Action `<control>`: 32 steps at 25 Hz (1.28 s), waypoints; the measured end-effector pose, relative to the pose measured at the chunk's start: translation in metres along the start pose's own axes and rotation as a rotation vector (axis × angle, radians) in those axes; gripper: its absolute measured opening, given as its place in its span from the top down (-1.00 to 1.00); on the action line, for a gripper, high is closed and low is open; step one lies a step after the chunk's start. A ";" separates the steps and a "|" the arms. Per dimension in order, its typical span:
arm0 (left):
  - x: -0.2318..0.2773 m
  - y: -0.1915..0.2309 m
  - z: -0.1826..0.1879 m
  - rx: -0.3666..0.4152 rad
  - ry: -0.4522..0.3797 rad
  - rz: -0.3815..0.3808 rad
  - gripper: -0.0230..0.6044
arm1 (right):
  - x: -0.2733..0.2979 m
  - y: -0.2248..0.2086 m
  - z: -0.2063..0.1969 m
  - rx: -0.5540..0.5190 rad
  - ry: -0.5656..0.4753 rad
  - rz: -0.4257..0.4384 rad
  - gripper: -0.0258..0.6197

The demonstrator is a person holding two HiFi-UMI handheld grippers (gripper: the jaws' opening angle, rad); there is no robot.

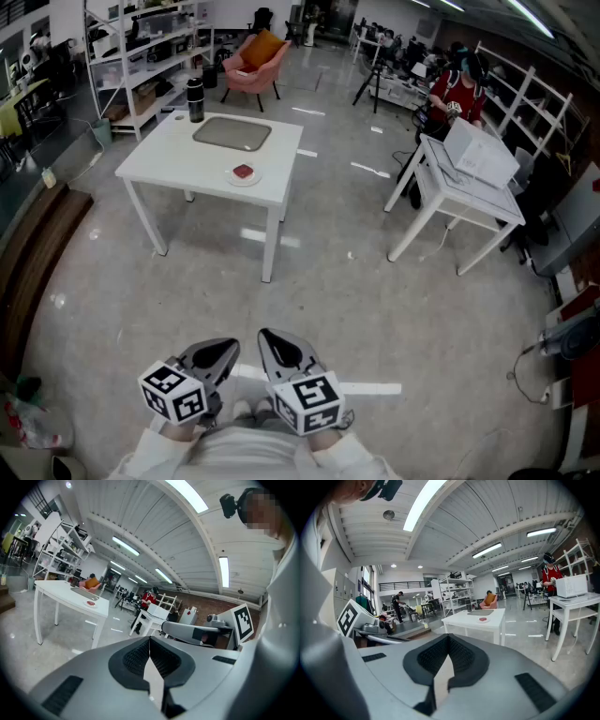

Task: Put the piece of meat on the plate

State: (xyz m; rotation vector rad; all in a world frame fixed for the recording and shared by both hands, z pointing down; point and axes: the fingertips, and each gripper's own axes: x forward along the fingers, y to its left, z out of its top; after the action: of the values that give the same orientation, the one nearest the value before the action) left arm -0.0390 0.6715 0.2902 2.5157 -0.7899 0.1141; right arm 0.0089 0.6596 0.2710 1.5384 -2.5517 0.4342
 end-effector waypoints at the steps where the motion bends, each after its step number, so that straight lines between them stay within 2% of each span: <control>1: 0.001 0.000 0.001 0.009 0.002 0.002 0.89 | 0.000 -0.001 0.001 -0.005 0.001 -0.003 0.88; 6: 0.003 -0.002 0.005 0.043 0.000 0.003 0.89 | -0.002 -0.003 0.003 -0.022 0.006 -0.012 0.88; 15: 0.009 -0.002 0.003 0.017 -0.004 -0.002 0.89 | -0.001 -0.003 -0.001 -0.003 0.002 -0.021 0.88; 19: 0.011 -0.006 0.004 -0.024 -0.021 -0.057 0.89 | 0.000 -0.003 -0.004 0.048 -0.012 0.001 0.87; 21: 0.015 -0.010 0.006 -0.019 -0.018 -0.078 0.89 | -0.002 -0.007 -0.004 0.058 -0.016 0.006 0.87; 26: 0.027 -0.006 0.011 0.016 -0.004 -0.053 0.89 | -0.006 -0.019 -0.003 0.039 -0.012 0.006 0.87; 29: 0.031 -0.001 0.007 0.001 -0.010 -0.030 0.90 | -0.007 -0.021 -0.003 0.008 -0.026 0.030 0.87; 32: 0.034 0.003 -0.001 -0.045 -0.026 -0.011 0.89 | -0.005 -0.022 -0.009 0.020 -0.013 0.072 0.87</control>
State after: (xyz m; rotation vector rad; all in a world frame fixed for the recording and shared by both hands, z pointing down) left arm -0.0124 0.6522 0.3003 2.4836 -0.7807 0.0603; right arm 0.0302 0.6568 0.2828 1.4645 -2.6273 0.4612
